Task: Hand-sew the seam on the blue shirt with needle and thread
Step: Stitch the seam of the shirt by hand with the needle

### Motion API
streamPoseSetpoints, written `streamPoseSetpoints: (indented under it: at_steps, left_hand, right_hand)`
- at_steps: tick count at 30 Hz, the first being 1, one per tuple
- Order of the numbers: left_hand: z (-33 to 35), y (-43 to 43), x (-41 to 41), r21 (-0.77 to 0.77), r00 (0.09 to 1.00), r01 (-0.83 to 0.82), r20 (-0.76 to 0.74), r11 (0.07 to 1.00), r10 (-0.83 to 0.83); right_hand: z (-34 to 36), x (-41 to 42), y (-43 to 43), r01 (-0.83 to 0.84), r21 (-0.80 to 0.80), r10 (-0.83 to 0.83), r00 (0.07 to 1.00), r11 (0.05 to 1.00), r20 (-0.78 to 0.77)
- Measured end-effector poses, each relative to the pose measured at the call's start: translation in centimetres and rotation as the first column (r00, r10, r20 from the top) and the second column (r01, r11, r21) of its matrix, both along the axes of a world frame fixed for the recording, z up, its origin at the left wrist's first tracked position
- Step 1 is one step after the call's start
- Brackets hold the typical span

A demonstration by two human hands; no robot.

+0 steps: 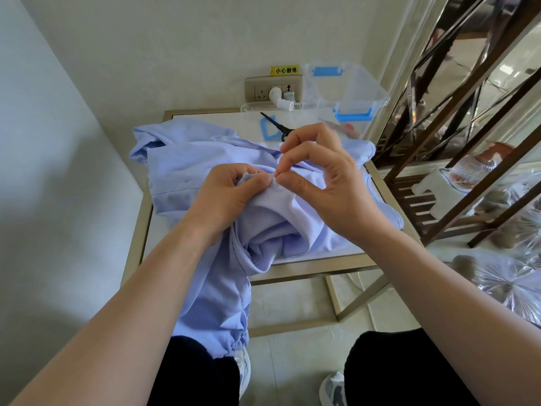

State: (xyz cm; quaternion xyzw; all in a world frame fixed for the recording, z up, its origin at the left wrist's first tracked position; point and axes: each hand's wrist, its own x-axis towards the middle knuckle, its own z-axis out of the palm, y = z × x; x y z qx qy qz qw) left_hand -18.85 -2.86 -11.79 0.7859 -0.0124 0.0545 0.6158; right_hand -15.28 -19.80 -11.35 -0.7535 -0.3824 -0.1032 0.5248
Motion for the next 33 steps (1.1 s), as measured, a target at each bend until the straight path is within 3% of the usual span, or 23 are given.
streamPoseSetpoints:
  at_steps: [2,5,8,10,11,13,16,18,21,26,30,33]
  left_hand:
    - [-0.3,0.3,0.3,-0.013,0.999,-0.038,-0.009,0.999,0.038]
    - [-0.7,0.5,0.6,-0.004,0.997,-0.083,0.004,0.997,0.083]
    - [-1.0,0.5,0.7,-0.052,0.993,-0.116,-0.016,0.992,0.116]
    - [-1.1,0.5,0.7,-0.052,0.993,-0.120,-0.005,0.991,0.120]
    - [-1.1,0.5,0.7,-0.054,0.993,-0.116,-0.001,0.992,0.116]
    - [-1.0,0.5,0.6,-0.069,0.994,-0.110,-0.005,0.992,0.110]
    - [-0.9,0.6,0.7,-0.082,0.995,-0.100,-0.001,0.992,0.100]
    - [-0.9,0.6,0.7,-0.080,0.996,-0.092,0.002,0.992,0.093]
    - [-0.8,0.6,0.6,-0.085,0.997,-0.079,0.006,0.993,0.080]
    - [-0.6,0.8,0.5,-0.073,0.999,-0.037,0.037,0.997,0.040]
    - [-0.6,0.9,0.4,-0.074,0.999,-0.007,0.038,0.997,0.010]
    - [-0.4,1.0,0.3,-0.068,0.999,0.030,0.043,0.997,-0.027]
  right_hand:
    - [0.4,0.1,-0.5,-0.168,0.124,0.194,0.951,0.978,-0.242]
    - [1.0,0.1,-1.3,-0.364,0.299,0.469,0.619,0.882,-0.630]
    - [1.7,-0.1,-2.2,-0.670,0.221,0.497,0.251,0.709,-0.831]
    - [2.0,-0.5,-2.6,-0.821,0.163,0.437,0.115,0.548,-0.892]
    - [2.1,-0.6,-2.7,-0.842,0.142,0.417,0.106,0.521,-0.903]
    - [2.1,-0.6,-2.6,-0.772,0.107,0.398,0.199,0.626,-0.896]
    - [1.7,-0.2,-1.7,-0.420,0.021,0.264,0.529,0.907,-0.807]
    - [1.4,0.2,-1.1,-0.174,0.000,0.120,0.676,0.985,-0.727]
    - [1.2,0.3,-0.7,-0.037,0.037,0.052,0.713,0.999,-0.699]
    - [1.5,0.4,-1.1,0.034,0.050,0.001,0.810,0.998,-0.586]
    - [1.7,0.7,-1.1,0.054,0.096,0.017,0.786,0.994,-0.618]
    - [1.5,0.8,-1.0,-0.044,0.144,0.136,0.677,0.989,-0.723]
